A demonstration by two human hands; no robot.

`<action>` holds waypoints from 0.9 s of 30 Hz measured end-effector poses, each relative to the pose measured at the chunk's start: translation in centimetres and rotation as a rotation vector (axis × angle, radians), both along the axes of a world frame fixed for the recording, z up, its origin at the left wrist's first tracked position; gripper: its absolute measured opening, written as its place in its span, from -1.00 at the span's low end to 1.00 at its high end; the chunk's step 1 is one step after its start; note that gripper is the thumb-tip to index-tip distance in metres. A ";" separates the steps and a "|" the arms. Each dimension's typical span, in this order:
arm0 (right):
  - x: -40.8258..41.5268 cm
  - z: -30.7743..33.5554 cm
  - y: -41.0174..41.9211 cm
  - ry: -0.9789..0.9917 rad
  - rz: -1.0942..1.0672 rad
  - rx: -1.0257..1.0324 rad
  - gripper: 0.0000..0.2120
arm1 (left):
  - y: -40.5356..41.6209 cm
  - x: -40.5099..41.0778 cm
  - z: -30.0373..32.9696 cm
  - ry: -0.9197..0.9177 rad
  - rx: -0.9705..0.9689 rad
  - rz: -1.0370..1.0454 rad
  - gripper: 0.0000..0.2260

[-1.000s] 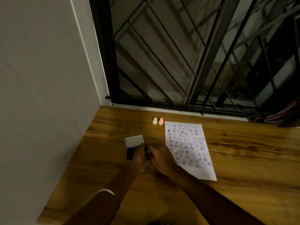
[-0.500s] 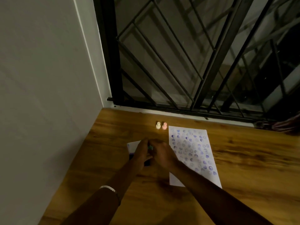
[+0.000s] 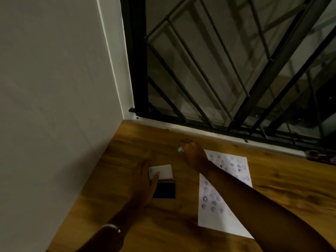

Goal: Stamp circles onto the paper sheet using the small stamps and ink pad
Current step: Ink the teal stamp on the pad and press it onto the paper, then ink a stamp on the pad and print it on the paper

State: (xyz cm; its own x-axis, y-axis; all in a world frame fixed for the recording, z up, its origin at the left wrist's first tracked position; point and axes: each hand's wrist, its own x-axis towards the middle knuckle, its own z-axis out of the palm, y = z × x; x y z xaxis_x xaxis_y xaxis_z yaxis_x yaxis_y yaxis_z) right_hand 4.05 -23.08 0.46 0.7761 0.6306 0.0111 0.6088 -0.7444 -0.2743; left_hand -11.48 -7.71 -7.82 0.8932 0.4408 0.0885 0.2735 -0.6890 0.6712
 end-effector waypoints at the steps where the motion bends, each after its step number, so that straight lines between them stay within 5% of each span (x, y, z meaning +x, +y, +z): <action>1: 0.6 0.0 0.3 -0.002 -0.001 -0.023 -0.67 | -0.1 0.0 -0.3 -0.001 0.039 -0.007 -0.31; 18: 4.0 -3.3 1.0 0.124 -0.006 -0.098 -0.51 | 0.1 0.7 -1.0 0.100 0.212 0.022 -0.25; 27: 3.9 -3.1 -1.4 -0.106 -0.150 -0.227 -0.58 | 0.0 0.3 -0.1 0.057 0.186 0.038 -0.25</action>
